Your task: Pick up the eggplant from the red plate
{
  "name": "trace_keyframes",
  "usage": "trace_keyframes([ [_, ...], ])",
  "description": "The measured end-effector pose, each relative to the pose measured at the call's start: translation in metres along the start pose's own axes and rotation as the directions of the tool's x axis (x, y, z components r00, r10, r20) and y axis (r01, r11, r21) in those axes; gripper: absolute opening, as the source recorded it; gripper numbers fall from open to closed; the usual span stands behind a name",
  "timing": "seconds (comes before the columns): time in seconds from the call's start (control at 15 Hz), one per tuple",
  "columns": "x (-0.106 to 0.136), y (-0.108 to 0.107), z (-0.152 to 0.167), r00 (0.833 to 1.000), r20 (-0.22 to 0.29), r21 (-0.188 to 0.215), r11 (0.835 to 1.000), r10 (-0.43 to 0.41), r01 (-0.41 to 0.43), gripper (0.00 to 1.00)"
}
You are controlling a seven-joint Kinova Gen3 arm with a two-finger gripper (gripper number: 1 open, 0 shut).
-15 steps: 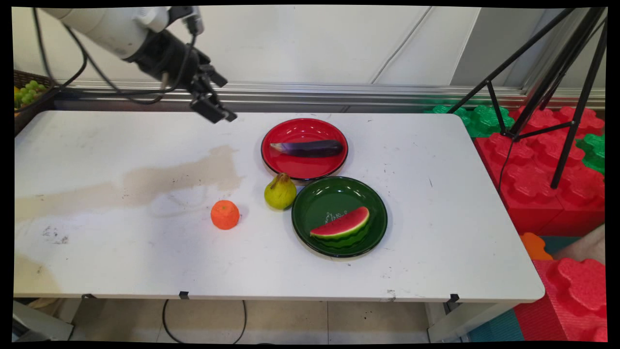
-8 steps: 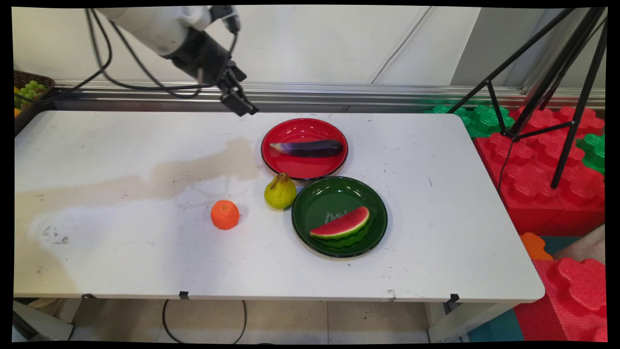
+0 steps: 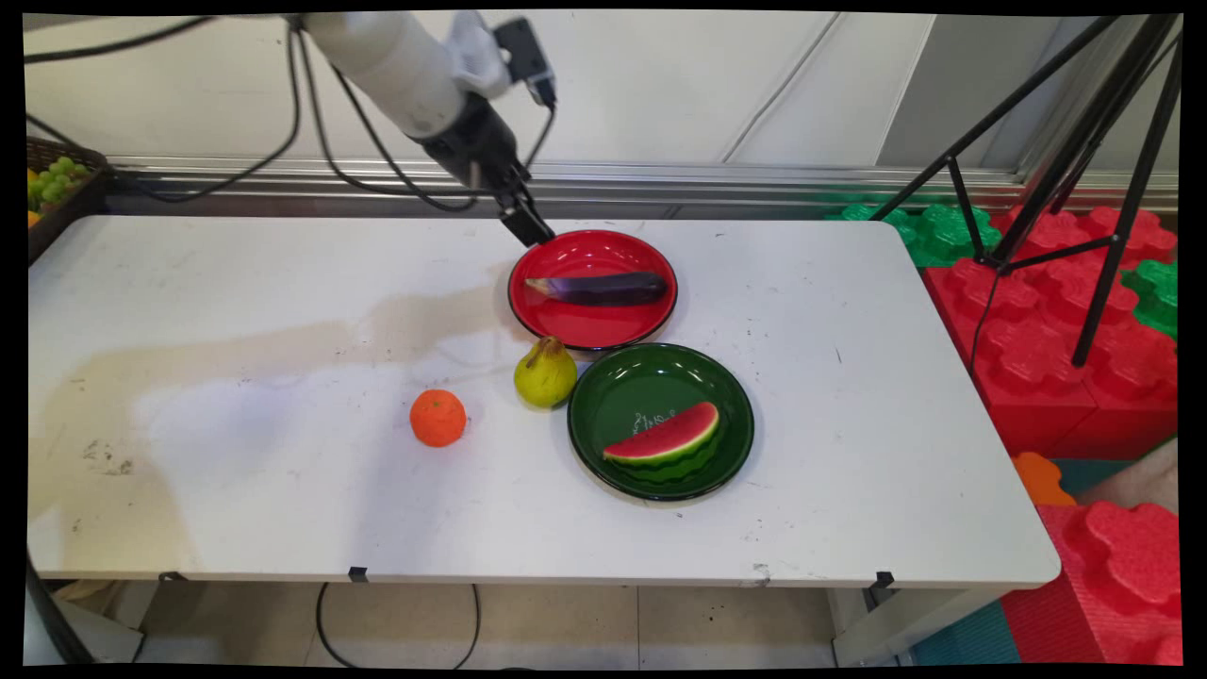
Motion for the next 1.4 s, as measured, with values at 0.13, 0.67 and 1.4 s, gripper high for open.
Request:
trace_keyframes([
  [0.13,0.008,0.001,0.028,1.0,0.021,-0.02,1.0,0.01,-0.01,1.0],
  [0.67,0.022,0.001,0.112,0.997,0.056,-0.077,0.996,0.046,-0.042,1.0],
  [1.4,0.03,-0.003,0.179,0.994,0.058,-0.145,0.986,0.092,-0.083,1.0],
])
